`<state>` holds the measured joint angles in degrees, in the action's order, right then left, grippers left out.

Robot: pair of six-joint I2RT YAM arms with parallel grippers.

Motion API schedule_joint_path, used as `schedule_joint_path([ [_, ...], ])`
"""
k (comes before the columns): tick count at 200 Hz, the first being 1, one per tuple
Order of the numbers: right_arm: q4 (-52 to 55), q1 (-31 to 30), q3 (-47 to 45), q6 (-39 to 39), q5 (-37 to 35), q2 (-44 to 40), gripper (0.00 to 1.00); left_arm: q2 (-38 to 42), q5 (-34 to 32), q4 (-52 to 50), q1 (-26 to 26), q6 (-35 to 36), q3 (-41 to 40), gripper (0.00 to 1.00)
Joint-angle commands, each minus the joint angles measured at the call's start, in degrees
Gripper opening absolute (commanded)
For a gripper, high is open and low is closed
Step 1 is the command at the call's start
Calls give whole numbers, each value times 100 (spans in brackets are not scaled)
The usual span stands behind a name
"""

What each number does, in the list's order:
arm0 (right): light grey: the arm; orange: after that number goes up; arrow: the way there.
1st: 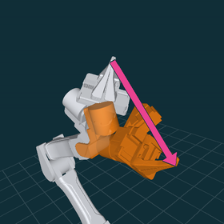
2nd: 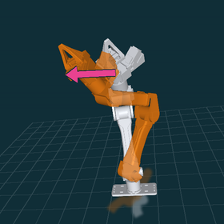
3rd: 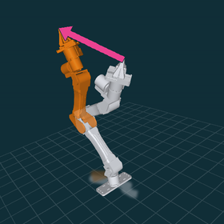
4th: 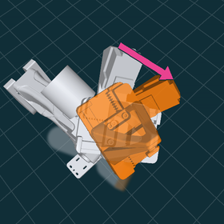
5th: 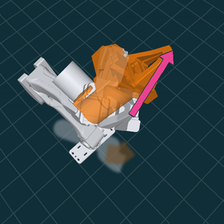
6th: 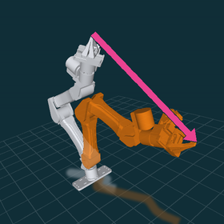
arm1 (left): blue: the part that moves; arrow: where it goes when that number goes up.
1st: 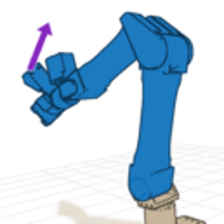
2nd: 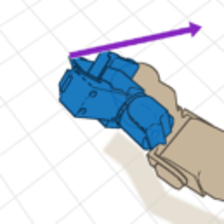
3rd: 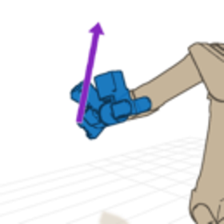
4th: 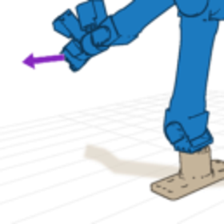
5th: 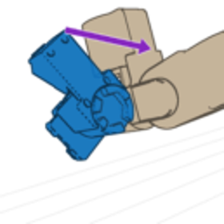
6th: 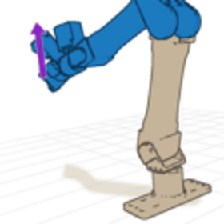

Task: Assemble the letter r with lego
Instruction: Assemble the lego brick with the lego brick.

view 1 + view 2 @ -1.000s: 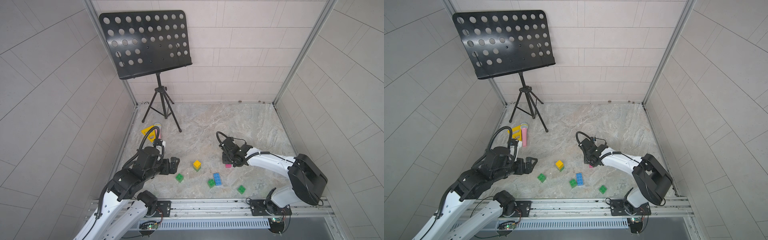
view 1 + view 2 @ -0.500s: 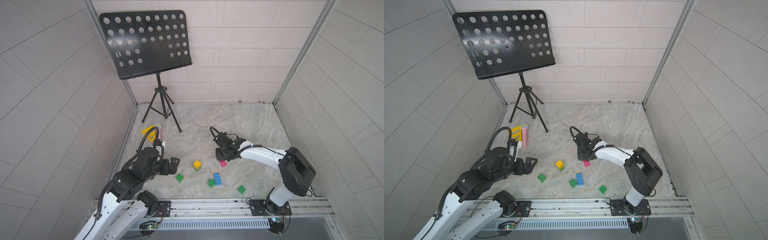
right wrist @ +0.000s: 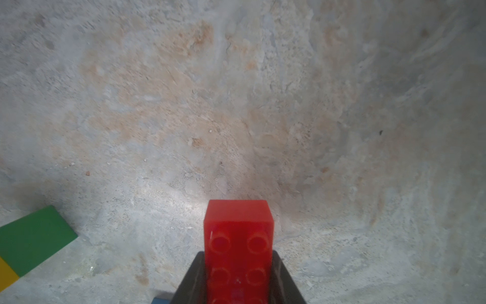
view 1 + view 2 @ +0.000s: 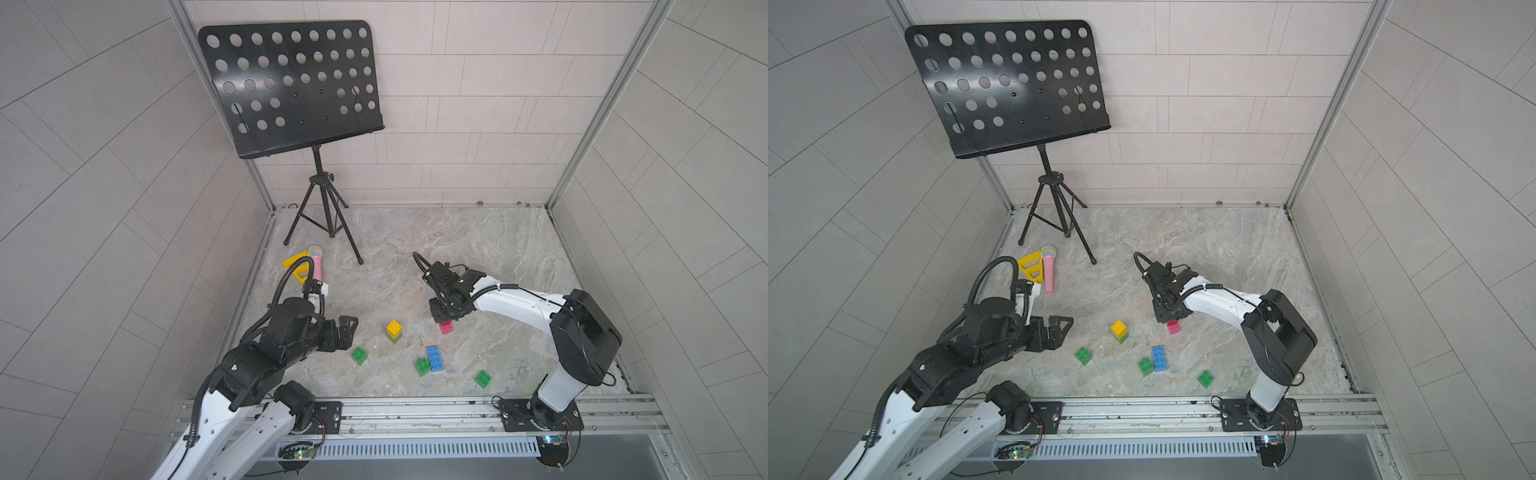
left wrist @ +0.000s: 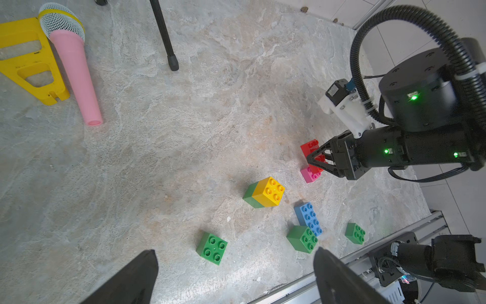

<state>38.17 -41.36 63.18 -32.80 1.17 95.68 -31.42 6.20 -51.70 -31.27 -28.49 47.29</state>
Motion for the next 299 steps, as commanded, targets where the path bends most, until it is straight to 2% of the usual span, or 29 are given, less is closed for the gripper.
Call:
schedule_joint_path([
  [1,-43,-35,-193,8,-99,-257,0,8,17,143,6,10,-88,100],
  [54,-625,-90,-623,-193,-13,-398,0,-48,149,180,7,54,-96,100],
  [139,-486,-100,-324,35,-152,-143,0,4,137,198,15,52,-102,100],
  [257,-452,-109,-536,46,-535,-25,0,56,107,197,11,37,-106,100],
  [299,-623,-143,-694,-94,-443,47,0,152,18,198,15,10,-112,100],
])
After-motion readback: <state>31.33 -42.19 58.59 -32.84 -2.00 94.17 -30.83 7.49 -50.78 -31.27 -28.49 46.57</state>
